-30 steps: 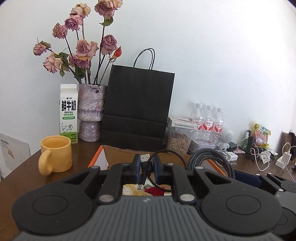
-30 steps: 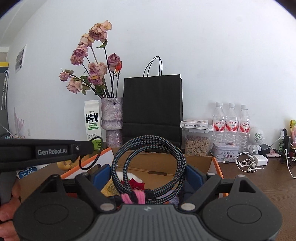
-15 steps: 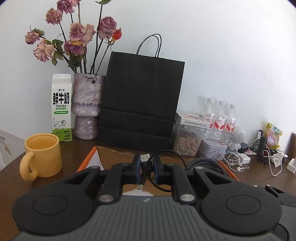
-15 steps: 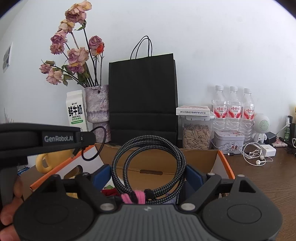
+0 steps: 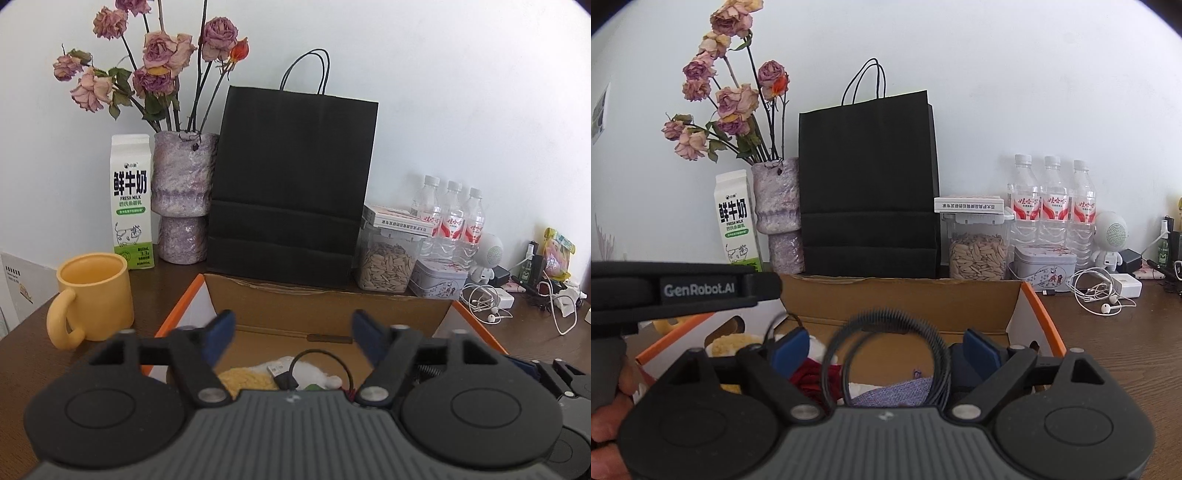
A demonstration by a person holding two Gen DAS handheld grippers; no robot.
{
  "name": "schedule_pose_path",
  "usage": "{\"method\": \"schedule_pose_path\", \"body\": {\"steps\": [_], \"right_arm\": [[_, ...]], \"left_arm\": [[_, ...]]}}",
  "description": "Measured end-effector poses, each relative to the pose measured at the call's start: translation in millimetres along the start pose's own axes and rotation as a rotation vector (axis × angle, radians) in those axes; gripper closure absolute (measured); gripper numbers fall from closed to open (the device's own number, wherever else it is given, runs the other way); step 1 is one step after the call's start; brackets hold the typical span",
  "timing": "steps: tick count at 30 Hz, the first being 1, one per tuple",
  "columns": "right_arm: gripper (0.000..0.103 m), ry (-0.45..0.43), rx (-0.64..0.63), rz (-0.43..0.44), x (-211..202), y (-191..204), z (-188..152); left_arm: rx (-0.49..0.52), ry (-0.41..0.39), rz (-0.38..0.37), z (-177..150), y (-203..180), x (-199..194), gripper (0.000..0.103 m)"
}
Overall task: Organize objects
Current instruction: 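Carry both cables into the cardboard box and open both tools, then withdraw both tools from the box and move the right tool over a white bottle cap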
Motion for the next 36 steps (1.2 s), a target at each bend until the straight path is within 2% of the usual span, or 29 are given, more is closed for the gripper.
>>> {"method": "schedule_pose_path", "body": {"steps": [1,3,14,26,36], "right_arm": [[0.000,-0.005,0.005,-0.007,-1,-1,0],[0.000,-0.009,0.013,-0.011,-4,-3,0],[0.000,-0.006,0.015,-0.018,-9,-4,-1],[0.000,-0.022,-0.002,-0.020,-24,-5,-5],[0.000,-0.025,-0.056,-0.011,-49,-3,-15]], "left_arm": [[0.009,-0.023,0.021,1,-1,-2,0.000],[0.023,-0.056,0.038,3,-2,-6,0.000],[0.000,-0.051,0.012,3,4,-10,0.000],[-0.006,-0.091,-0.003,4,21,-23,0.000],[-0.008,-0.137,-0.023,5,40,-55,0.000]]}}
Point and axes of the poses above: each gripper's, at about its wrist camera, not at the fingertips, and x roughly the way its jaws point, y to its left, z to its top, the point moved 7 cm from there along x, roughly the way its jaws point, and after that the axes turned 15 degrees about -x, right-handed, at the moved point
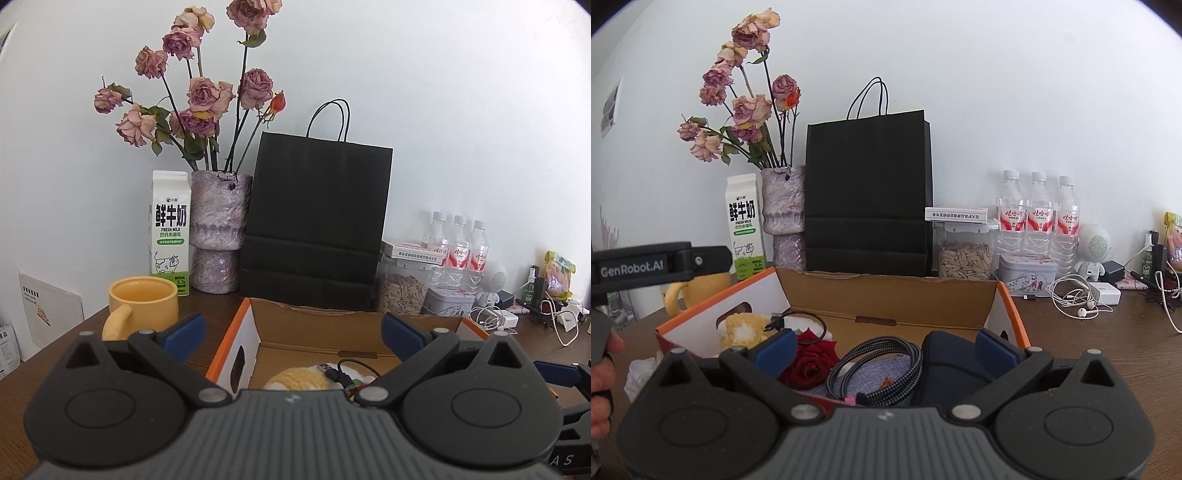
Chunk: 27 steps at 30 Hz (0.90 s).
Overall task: Organize objects
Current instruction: 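Withdraw both tools from the box and move the right tool over a white bottle cap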
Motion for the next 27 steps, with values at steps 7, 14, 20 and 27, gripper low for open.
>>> {"method": "schedule_pose_path", "body": {"steps": [7,14,20,27], "right_arm": [[0.000,0.028,-0.019,0.001,-17,2,-15],[0.000,0.058,-0.027,-0.006,-34,5,-30],[0.000,0.073,-0.025,-0.002,-55,10,-44],[0.000,0.112,-0.036,0.028,-77,17,-57]], "left_arm": [[0.035,0.018,0.014,-14,9,-19,0.000],[0.026,0.050,0.060,-29,31,-45,0.000],[-0.003,0.079,0.083,-40,45,-64,0.000],[-0.007,0.141,0.091,-50,52,-80,0.000]]}}
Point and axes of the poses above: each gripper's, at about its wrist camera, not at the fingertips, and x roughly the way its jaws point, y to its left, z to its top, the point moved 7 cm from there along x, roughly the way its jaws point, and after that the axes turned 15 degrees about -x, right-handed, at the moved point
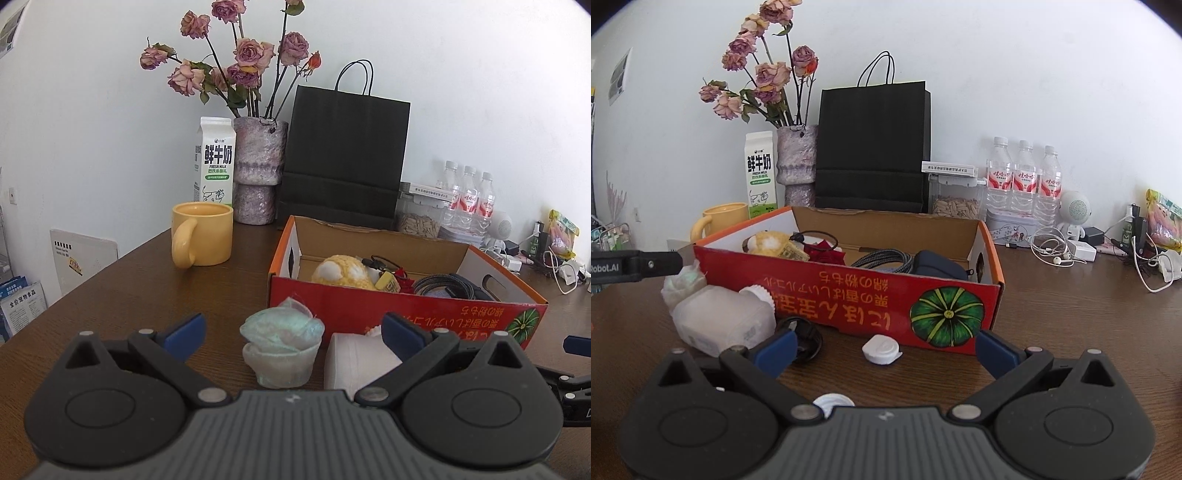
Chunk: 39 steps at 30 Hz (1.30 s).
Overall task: Organize objects
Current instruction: 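Withdraw both tools from the box and move the right tool over a white bottle cap, then grasp the white bottle cap with the right tool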
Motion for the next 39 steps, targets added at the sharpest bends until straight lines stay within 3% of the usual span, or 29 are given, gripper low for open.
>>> {"method": "schedule_pose_path", "body": {"steps": [9,13,21,24,25,33,39], "right_arm": [[0.002,0.107,-0.029,0.086,-5,15,-18],[0.009,0.148,-0.025,0.093,-1,17,-24],[0.042,0.189,-0.021,0.144,9,25,-27],[0.063,0.176,-0.031,0.160,9,30,-23],[0.075,0.173,-0.031,0.163,9,31,-22],[0.075,0.140,0.000,0.153,3,25,-20],[0.075,0.056,0.031,0.114,-11,15,-15]], "left_arm": [[0.021,0.073,0.018,-14,8,-12,0.000],[0.025,0.094,0.019,-19,9,-18,0.000],[0.028,0.115,0.028,-25,9,-25,0.000],[0.030,0.123,0.030,-26,8,-25,0.000],[0.032,0.124,0.030,-27,7,-26,0.000],[0.041,0.136,0.028,-29,0,-25,0.000],[0.067,0.142,0.016,-33,-12,-22,0.000]]}}
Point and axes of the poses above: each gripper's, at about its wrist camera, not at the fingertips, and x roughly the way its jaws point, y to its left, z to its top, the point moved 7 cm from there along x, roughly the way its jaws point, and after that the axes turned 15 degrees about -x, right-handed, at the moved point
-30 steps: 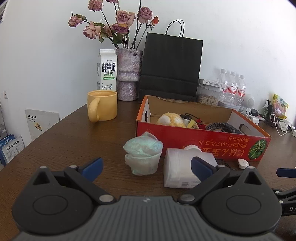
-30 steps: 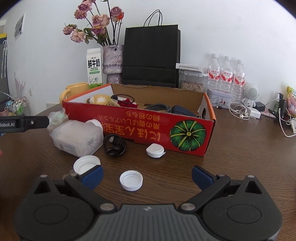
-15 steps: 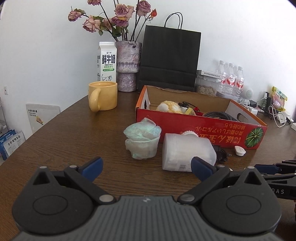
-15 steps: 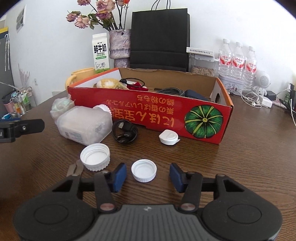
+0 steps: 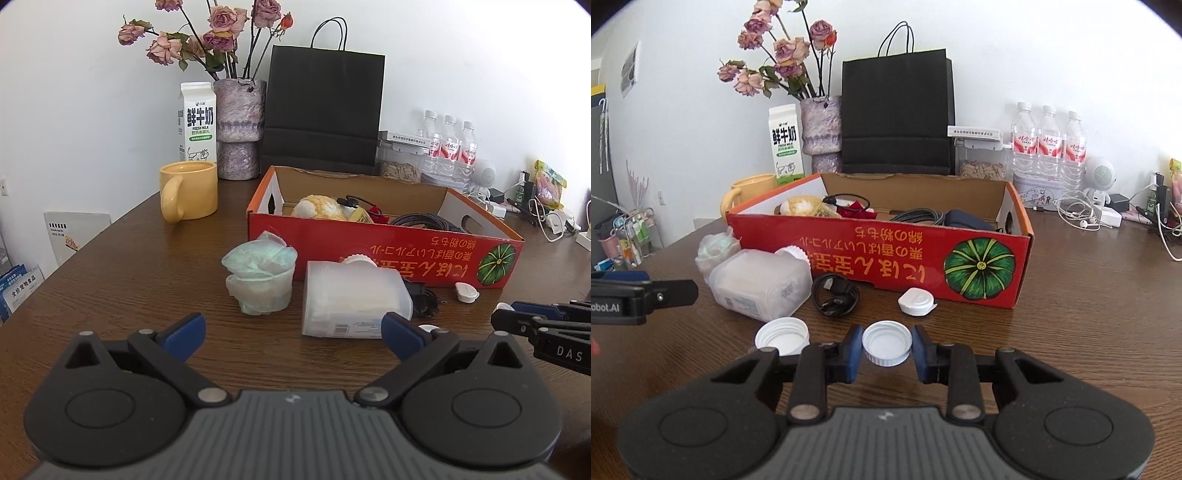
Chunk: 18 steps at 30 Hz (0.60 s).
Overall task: Organize objects
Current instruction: 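Grasp the white bottle cap with the right tool, then grasp the white plastic container with the left tool while the right tool holds the cap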
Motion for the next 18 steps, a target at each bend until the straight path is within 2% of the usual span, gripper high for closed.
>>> {"method": "schedule_pose_path", "body": {"steps": [10,18], "right_arm": [[0.075,-0.115,0.065,-0.065,-21,-16,3],[0.075,-0.146,0.083,-0.088,-27,-20,2]], "left_arm": [[0.070,0.019,-0.014,1,-32,15,0.000],[0.104,0.059,0.009,2,-51,37,0.000]]}}
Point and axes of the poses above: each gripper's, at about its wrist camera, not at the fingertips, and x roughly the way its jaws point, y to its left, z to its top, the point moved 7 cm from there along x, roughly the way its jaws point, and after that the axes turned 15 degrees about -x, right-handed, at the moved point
